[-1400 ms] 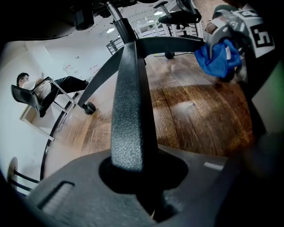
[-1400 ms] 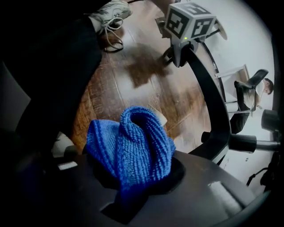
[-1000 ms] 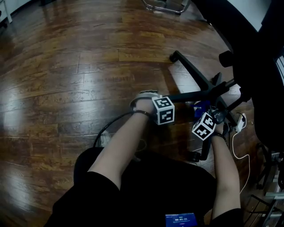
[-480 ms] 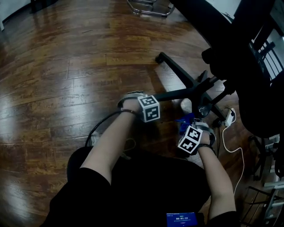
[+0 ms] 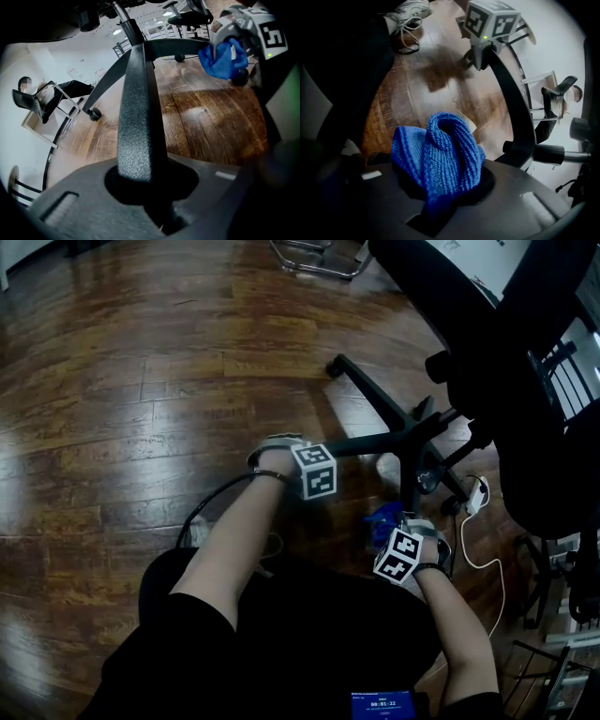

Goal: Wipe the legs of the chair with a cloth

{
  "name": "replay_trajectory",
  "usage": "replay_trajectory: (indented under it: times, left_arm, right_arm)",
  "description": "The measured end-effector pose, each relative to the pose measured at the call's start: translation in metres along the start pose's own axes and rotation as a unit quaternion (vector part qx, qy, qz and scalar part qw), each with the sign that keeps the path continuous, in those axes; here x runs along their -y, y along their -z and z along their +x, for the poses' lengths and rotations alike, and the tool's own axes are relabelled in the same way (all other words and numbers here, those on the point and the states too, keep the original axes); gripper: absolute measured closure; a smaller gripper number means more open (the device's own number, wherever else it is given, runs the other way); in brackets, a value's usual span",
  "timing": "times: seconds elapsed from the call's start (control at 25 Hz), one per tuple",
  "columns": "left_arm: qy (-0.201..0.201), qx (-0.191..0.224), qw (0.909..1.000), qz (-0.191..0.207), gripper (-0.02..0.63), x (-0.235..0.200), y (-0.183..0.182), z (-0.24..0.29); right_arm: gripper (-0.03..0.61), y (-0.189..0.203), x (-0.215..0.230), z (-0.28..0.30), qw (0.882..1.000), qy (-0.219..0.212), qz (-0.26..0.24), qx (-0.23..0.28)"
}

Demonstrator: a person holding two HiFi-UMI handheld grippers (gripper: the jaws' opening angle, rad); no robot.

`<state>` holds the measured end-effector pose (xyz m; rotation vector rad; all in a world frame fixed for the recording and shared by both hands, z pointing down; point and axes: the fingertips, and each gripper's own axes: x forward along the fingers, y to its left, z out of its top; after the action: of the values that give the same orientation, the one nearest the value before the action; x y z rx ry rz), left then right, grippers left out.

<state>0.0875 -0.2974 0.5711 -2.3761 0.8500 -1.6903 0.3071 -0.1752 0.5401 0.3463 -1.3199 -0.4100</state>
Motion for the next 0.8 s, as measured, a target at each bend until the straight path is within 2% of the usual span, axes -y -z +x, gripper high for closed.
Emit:
replay_trajectory:
  times: [0.28,0.4,0.48,0.56,0.68,0.8]
  left_arm:
    - [-0.006,0.003,1.0,0.0,0.555,-0.001,-0.003,0.0]
    - [-0.007,0.004,1.0,0.001,0.555,-0.001,-0.004,-0.001]
    - [-0.007,0.006,1.0,0.002,0.555,0.0,-0.003,-0.001]
    - [-0.006,0.008,0.9999,0.003,0.555,-0.001,-0.003,-0.001]
    - [-0.004,0.007,1.0,0.002,0.555,-0.001,0.0,-0.001]
    - [-0.001,0.004,1.0,0.0,0.555,0.001,0.002,0.0]
  right_arm:
    - [0.495,-0.012,0.123,0.024,0.994,0.098,0.055,0.002]
    - [0.494,-0.015,0.153,0.029,0.989,0.136,0.064,0.0]
    - [0.494,-0.013,0.154,0.029,0.988,0.145,0.058,-0.013]
    - [0.495,-0.013,0.144,0.025,0.989,0.133,0.059,-0.015]
    - [0.497,-0.016,0.109,0.018,0.994,0.092,0.065,-0.003]
    - [0.496,-0.012,0.056,0.007,0.998,0.047,0.044,-0.002]
